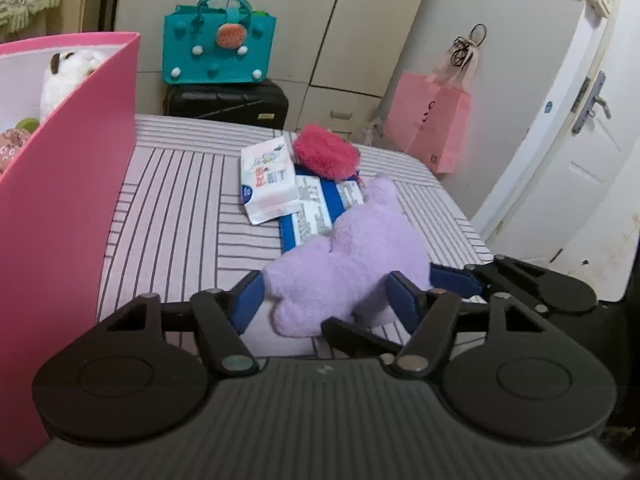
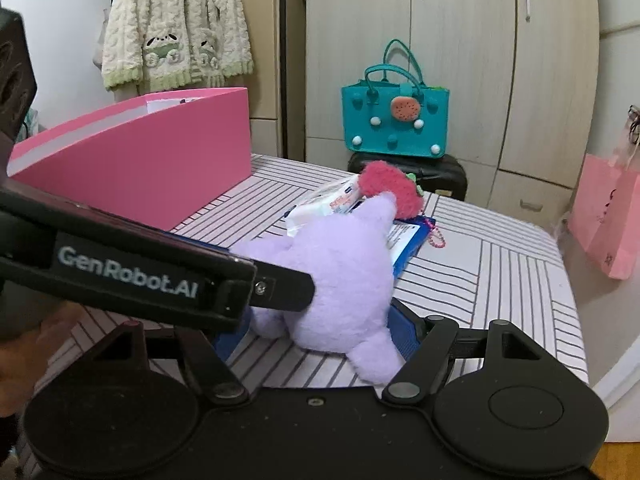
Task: Organize soft objects
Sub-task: 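Close right gripper on lilac plush while left gripper closes on it too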
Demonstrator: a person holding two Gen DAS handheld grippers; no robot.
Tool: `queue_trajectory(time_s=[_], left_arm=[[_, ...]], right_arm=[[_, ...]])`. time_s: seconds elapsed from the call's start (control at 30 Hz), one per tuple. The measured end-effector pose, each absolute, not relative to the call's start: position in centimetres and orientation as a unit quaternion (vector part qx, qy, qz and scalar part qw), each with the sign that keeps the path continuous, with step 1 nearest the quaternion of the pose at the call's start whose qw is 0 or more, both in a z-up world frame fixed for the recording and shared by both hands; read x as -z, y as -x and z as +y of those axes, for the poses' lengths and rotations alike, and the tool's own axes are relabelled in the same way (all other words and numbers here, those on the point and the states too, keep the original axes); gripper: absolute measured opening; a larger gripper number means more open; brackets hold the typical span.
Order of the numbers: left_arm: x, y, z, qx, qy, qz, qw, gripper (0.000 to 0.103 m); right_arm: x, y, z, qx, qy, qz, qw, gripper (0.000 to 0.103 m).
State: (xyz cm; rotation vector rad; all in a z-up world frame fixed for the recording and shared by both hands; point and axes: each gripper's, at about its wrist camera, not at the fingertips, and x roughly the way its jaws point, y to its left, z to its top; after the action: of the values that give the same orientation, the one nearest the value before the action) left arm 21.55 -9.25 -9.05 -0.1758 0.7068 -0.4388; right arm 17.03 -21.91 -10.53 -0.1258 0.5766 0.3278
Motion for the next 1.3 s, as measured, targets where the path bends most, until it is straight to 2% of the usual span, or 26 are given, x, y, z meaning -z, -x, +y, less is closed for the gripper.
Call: queue_trajectory(time_s=[0.2, 0.3, 0.47, 0.97, 1.3], left_arm=[[9.4, -21.2, -9.3, 0.205, 0.089, 0.333, 0.916, 0.062], [9.6, -20.9, -9.3, 0.208, 0.096, 0.335, 0.914, 0.059], [9.9, -20.4, -9.2, 0.212, 0.104, 0.322, 0.917, 0.055], [9.3, -18.1, -9.3, 0.227, 0.091, 0.310, 0.919, 0.054], [8.1, -16.3, -9.1, 0.232, 0.060, 0.347, 0.907, 0.054]], right_arm=[[10.6, -16.6, -22.4, -0.152, 0.045, 0.281, 0.946, 0.064], [10.7, -16.4, -22.7, -0.144, 0.034, 0.281, 0.948, 0.052], [10.9, -16.0, -22.7, -0.135, 0.021, 0.279, 0.951, 0.049], [10.5, -14.0, -22.3, -0.117, -0.007, 0.286, 0.951, 0.049], [10.3, -11.7, -21.5, -0.114, -0.035, 0.305, 0.945, 0.052]])
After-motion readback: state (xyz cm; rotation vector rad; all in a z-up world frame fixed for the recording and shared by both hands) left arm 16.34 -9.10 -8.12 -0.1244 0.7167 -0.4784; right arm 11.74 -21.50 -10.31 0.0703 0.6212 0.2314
